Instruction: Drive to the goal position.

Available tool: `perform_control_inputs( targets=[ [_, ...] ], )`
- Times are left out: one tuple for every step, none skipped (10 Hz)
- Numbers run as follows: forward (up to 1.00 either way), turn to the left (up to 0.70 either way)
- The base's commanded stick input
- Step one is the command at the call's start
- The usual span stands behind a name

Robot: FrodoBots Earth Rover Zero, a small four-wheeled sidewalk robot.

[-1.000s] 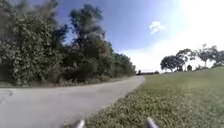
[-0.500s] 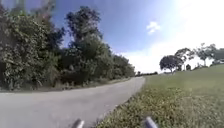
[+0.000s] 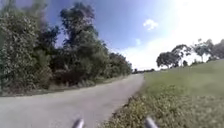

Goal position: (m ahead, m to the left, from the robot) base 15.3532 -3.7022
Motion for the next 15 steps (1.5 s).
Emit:
perform_control_inputs(
  targets=[
    [0.70, 0.00],
    [0.70, 0.00],
    [0.70, 0.00],
    [0.70, 0.00],
    [0.70, 0.00],
    [0.70, 0.00],
    [0.70, 0.00],
    [0.70, 0.00],
    [0.70, 0.00],
    [0.70, 0.00],
    [0.70, 0.00],
    [0.70, 0.00],
    [0.70, 0.00],
    [0.70, 0.00],
    [0.70, 0.00]
  ],
)
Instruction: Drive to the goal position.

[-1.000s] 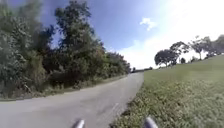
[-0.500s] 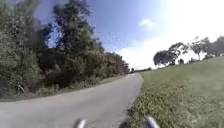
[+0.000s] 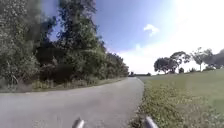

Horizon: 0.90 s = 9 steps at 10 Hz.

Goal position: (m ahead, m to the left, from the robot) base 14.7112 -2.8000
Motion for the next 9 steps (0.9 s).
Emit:
perform_control_inputs(
  targets=[
    [0.70, 0.00],
    [0.70, 0.00],
    [0.70, 0.00],
    [0.70, 0.00],
    [0.70, 0.00],
    [0.70, 0.00],
    [0.70, 0.00],
    [0.70, 0.00],
    [0.70, 0.00]
  ],
)
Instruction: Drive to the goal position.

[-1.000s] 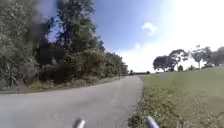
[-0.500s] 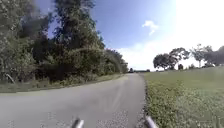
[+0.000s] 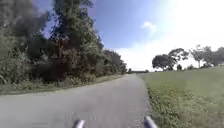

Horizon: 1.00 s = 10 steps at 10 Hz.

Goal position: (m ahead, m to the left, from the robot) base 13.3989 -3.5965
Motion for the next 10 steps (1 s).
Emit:
perform_control_inputs(
  targets=[
    [0.70, 0.00],
    [0.70, 0.00],
    [0.70, 0.00],
    [0.70, 0.00],
    [0.70, 0.00],
    [0.70, 0.00],
    [0.70, 0.00],
    [0.70, 0.00],
    [0.70, 0.00],
    [0.70, 0.00]
  ],
)
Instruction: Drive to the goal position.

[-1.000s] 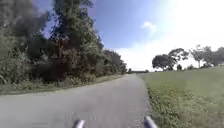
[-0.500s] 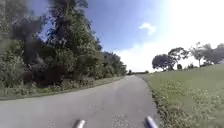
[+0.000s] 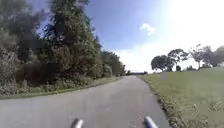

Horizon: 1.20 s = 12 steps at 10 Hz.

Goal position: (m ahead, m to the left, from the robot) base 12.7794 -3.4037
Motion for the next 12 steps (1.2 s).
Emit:
perform_control_inputs(
  targets=[
    [0.70, 0.00],
    [0.70, 0.00],
    [0.70, 0.00],
    [0.70, 0.00],
    [0.70, 0.00],
    [0.70, 0.00],
    [0.70, 0.00],
    [0.70, 0.00],
    [0.70, 0.00],
    [0.70, 0.00],
    [0.70, 0.00],
    [0.70, 0.00]
  ],
)
